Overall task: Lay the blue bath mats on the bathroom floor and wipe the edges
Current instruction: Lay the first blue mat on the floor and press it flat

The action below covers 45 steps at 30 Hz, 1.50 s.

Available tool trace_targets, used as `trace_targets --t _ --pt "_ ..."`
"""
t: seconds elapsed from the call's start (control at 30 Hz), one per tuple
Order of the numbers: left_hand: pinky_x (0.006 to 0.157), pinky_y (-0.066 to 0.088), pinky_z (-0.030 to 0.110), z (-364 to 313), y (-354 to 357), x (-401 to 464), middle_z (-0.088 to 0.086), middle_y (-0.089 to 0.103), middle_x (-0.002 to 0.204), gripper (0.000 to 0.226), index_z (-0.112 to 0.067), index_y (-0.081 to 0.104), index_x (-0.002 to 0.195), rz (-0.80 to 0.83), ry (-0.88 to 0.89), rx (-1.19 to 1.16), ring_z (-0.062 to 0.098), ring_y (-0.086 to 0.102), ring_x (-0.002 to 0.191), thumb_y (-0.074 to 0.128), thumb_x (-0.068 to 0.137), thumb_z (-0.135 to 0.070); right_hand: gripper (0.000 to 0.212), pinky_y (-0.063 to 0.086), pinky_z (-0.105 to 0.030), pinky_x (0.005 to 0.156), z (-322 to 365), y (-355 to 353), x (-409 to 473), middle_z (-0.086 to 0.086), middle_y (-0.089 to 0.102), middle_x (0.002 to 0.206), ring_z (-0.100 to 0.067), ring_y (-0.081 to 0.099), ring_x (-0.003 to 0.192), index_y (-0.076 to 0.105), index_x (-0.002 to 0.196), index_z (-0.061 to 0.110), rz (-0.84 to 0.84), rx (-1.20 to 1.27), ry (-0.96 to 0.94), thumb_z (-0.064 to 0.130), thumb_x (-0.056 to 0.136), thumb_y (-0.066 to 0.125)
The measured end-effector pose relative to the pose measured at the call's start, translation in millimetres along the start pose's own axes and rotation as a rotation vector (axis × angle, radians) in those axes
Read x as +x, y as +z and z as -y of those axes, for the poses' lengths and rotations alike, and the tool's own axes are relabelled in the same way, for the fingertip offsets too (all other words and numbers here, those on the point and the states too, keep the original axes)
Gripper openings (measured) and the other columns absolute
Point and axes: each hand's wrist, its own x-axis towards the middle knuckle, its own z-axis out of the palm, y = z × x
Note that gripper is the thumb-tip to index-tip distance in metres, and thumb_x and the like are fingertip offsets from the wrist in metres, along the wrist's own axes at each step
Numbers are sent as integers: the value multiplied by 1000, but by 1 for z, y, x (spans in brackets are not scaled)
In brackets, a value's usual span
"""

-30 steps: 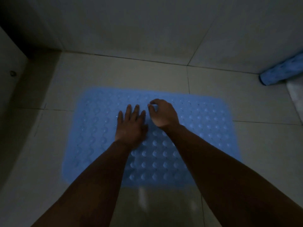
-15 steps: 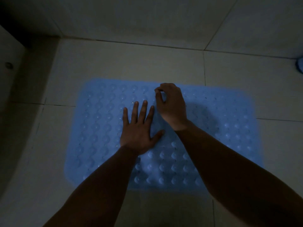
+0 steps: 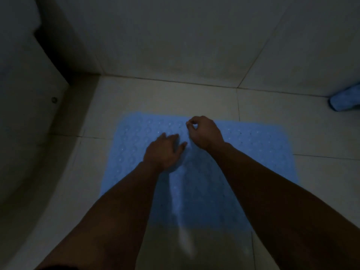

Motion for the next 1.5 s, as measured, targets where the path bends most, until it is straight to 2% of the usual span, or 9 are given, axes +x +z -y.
trace_targets --t 0.1,0.2,0.33,0.73,0.93,1.1,1.2,1.3,1.5 --pt "105 44 45 22 -21 -13 11 66 134 51 -18 63 131 -154 -6 196 32 46 141 36 103 -52 28 50 -39 95 17 26 -18 -16 67 118 -35 63 111 73 110 16 34 -42 11 32 99 52" --pt "106 43 47 48 -28 -23 10 63 139 52 -14 59 138 -222 -50 237 33 42 144 34 104 -44 34 45 -44 106 27 71 -40 -21 61 129 -37 55 126 66 123 6 48 -77 -66 24 99 50" --pt "111 38 52 72 -26 -37 9 48 154 54 -11 44 151 -245 -108 247 32 28 152 33 106 -38 56 20 -57 122 30 132 -70 -18 22 165 -31 17 154 39 150 7 127 -294 -94 33 100 40" --pt "117 34 52 100 4 -47 10 48 155 55 -11 50 148 -343 -54 223 31 23 154 29 105 -39 79 6 -60 123 20 164 -87 -17 -1 169 -29 -5 157 19 159 5 -12 -448 -133 59 101 25" --pt "119 30 53 98 3 -51 8 45 157 56 -14 48 150 -342 -100 195 29 19 155 28 105 -41 109 -4 -62 122 22 160 -85 -18 -11 168 -31 -14 155 5 160 3 98 -409 -141 77 85 34" --pt "118 31 53 94 -7 -50 8 46 157 58 -14 48 149 -354 -135 195 30 21 155 27 103 -42 103 -1 -63 121 35 137 -72 -16 -13 168 -30 -12 156 7 160 8 309 -317 -67 77 85 25" --pt "119 29 54 89 -5 -47 9 43 159 62 -14 47 150 -330 -129 182 32 19 155 23 101 -44 76 11 -52 125 47 102 -51 -15 8 168 -29 11 156 28 157 14 381 -131 4 59 98 45" --pt "123 21 57 76 7 -45 12 30 165 68 -13 39 155 -254 -74 161 36 8 157 20 100 -47 54 34 -38 116 36 75 -35 -14 51 149 -29 44 140 54 142 11 198 23 -10 42 99 57" --pt "126 -3 57 63 51 -36 9 -7 171 81 -16 10 163 -126 47 250 33 -19 155 17 101 -68 36 43 -39 106 1 59 -31 -13 68 123 -32 60 121 70 119 7 32 82 -126 32 94 62"
